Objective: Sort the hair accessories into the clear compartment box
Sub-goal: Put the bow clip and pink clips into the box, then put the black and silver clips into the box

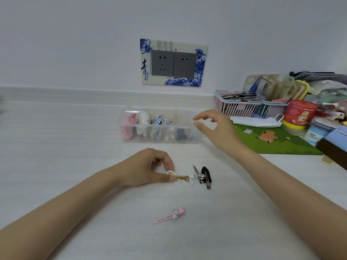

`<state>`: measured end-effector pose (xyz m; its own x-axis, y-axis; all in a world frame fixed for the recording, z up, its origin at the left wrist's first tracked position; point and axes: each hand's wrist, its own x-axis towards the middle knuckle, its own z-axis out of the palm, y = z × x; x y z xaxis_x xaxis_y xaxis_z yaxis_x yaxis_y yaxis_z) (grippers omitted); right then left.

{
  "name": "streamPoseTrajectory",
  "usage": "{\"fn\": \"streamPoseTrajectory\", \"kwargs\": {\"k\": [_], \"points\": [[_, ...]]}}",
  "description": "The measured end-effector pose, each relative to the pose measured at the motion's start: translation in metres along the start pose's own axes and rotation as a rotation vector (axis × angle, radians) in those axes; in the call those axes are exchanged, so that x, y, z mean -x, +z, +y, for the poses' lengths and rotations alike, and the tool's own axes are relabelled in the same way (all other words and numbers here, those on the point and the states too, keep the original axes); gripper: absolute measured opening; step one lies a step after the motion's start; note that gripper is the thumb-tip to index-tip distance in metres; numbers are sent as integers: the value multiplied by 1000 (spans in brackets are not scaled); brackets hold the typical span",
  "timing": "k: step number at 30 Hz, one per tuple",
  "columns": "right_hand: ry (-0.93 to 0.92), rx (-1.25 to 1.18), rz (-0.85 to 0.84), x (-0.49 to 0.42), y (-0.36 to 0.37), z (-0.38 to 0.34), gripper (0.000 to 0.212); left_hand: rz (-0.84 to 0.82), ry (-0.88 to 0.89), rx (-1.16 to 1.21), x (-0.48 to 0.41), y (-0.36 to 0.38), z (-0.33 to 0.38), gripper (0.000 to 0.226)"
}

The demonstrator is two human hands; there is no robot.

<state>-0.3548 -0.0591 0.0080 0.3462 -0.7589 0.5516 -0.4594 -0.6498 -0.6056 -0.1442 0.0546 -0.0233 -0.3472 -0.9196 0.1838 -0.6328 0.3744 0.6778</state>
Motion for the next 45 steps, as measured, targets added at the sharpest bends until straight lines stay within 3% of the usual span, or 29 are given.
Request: {"fn": "streamPoseTrajectory", "kwargs": {"k": [8,13,17,21,26,30,32,37,41,45], "points": [[88,-282,-336,41,16,-22,7,360,-75,243,-8,4,-14,20],[219,-583,-258,40,17,-28,17,449,-61,334,-12,7,-12,20],[239,-604,-75,24,8,-27,19,395,-64,349,-13,11,-12,9],[173,-371,84,-19,-16,-14,15,311,-75,145,-12,13,-13,12],[125,-67,-24,-58,-15,6,19,226,-57,-7,-9,14,-11,17],[89,171,-312,-63,-8,14,25,193,-55,-47,-8,14,-9,22],[62,265,-299,-59,-7,18,31,179,-34,-61,-8,16,-8,26],[52,115,-35,-33,-15,21,25,48,68,-62,-5,24,3,39],[22,34,-59,7,-17,20,18,-171,163,-258,-10,34,11,42],[60,-63,-76,30,-16,16,16,-112,131,-422,-10,25,12,42]]}}
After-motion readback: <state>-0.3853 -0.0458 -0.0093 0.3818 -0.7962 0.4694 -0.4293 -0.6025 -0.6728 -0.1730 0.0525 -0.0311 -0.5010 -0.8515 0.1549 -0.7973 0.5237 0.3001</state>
